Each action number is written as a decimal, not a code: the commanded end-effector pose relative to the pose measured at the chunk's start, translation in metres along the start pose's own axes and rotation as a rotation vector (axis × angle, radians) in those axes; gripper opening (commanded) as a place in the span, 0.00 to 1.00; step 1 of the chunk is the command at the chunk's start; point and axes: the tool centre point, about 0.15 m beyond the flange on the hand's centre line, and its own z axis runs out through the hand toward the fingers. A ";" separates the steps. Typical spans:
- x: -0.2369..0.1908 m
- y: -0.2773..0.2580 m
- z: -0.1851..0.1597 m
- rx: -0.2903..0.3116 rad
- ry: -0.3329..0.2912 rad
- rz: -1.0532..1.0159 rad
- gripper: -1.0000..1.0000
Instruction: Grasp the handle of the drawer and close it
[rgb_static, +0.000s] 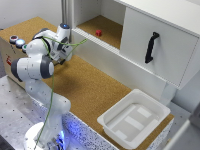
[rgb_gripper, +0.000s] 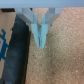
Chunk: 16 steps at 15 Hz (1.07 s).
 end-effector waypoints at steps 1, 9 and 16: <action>0.000 0.070 -0.055 -0.092 0.048 0.155 1.00; -0.019 0.144 -0.130 -0.109 0.081 0.325 1.00; -0.020 0.150 -0.145 -0.086 0.094 0.322 1.00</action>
